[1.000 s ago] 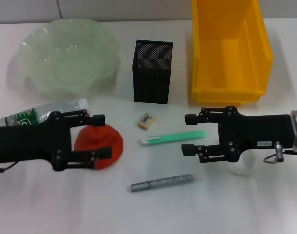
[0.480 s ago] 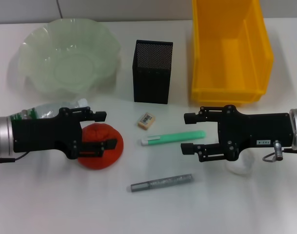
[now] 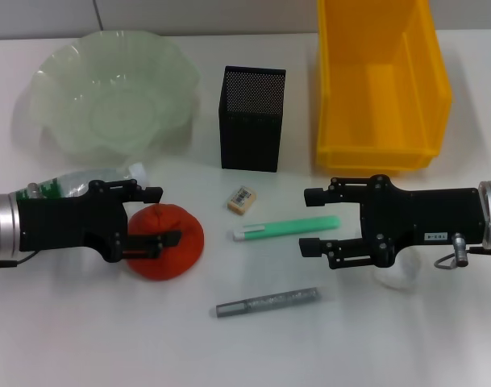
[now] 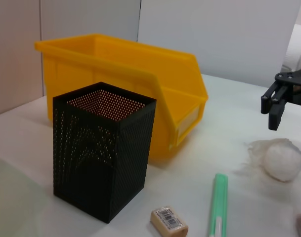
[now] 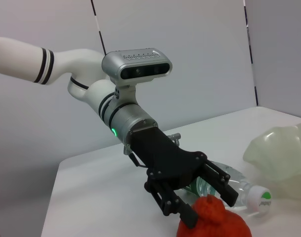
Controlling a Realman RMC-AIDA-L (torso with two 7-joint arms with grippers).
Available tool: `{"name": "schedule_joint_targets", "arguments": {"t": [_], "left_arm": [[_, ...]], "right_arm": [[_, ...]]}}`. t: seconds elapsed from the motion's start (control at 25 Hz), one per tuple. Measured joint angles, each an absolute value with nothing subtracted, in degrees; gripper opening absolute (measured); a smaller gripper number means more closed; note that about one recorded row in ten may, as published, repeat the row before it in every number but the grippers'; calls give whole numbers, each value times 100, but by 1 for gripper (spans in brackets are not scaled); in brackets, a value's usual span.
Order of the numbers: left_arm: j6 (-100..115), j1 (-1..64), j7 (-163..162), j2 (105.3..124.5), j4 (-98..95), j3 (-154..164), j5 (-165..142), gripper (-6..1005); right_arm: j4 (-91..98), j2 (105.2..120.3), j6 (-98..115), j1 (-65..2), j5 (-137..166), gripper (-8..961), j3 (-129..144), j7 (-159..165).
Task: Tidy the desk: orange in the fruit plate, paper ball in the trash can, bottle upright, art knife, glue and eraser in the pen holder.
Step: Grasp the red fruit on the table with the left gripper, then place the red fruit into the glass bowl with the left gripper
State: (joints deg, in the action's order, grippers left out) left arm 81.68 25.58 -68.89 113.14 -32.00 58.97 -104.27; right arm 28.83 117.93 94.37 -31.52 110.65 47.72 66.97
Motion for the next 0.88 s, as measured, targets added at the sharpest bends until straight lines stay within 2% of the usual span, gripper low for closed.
{"name": "schedule_joint_targets", "arguments": {"t": [0.32, 0.48, 0.88], "left_arm": [[8132, 2538, -6847, 11333, -3268, 5897, -10740, 737], [8152, 2533, -6849, 11355, -3349, 5903, -10803, 499], [8381, 2487, -6927, 11450, -3616, 5808, -10902, 284]], "right_arm": [[2883, 11788, 9448, -3131, 11065, 758, 4772, 6696], [2883, 11786, 9449, -3120, 11065, 758, 4772, 6679], [2883, 11791, 9448, -3120, 11065, 758, 4773, 6668]]}}
